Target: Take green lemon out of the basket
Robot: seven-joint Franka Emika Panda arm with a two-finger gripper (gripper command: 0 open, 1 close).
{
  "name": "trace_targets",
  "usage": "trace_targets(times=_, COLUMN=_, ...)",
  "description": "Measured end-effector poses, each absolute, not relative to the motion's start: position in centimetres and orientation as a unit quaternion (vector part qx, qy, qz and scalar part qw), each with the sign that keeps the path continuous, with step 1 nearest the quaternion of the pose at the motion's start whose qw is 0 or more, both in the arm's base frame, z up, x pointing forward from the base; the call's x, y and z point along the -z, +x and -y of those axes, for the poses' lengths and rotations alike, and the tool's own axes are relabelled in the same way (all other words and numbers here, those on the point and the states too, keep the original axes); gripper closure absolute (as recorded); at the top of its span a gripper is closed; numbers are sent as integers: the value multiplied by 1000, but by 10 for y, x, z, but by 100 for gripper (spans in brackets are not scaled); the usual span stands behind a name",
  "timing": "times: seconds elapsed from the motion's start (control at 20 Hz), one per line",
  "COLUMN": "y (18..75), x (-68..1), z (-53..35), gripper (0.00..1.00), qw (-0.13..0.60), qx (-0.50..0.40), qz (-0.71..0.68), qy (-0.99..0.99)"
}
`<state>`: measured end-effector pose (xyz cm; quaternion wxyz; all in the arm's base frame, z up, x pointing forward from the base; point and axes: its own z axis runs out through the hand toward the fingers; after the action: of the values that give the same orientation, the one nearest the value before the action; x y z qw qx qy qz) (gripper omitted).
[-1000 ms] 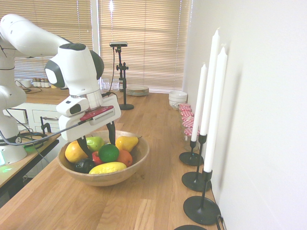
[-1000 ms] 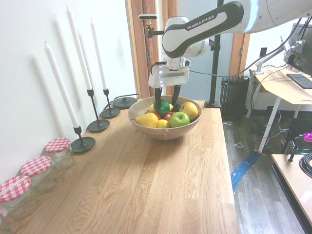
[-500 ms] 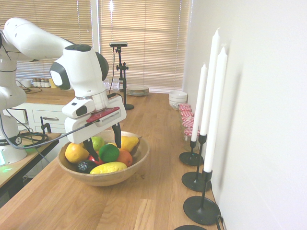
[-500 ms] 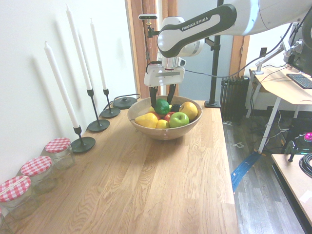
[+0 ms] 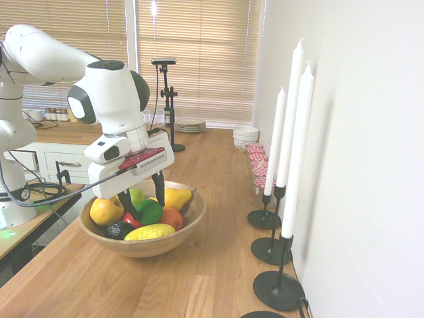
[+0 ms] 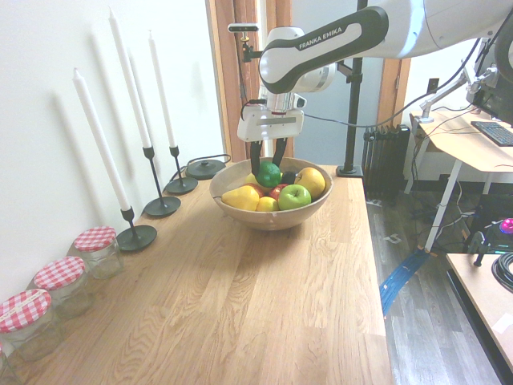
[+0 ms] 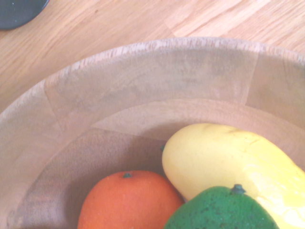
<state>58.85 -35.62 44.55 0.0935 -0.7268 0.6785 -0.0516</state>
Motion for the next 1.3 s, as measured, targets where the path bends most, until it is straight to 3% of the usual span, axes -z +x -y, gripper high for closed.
trace_targets(times=0.35, y=592, x=-455, z=352, gripper=100, qw=97, qx=59, qz=-674, qy=-730)
trace_targets(times=0.65, y=599, x=-519, z=323, gripper=100, qw=113, qx=75, qz=-636, qy=-760)
trace_targets(times=0.95, y=615, x=-580, z=236, gripper=100, qw=101, qx=98, qz=-551, qy=-823)
trace_targets(times=1.3, y=638, x=-596, z=119, gripper=100, qw=87, qx=105, qz=-481, qy=-866)
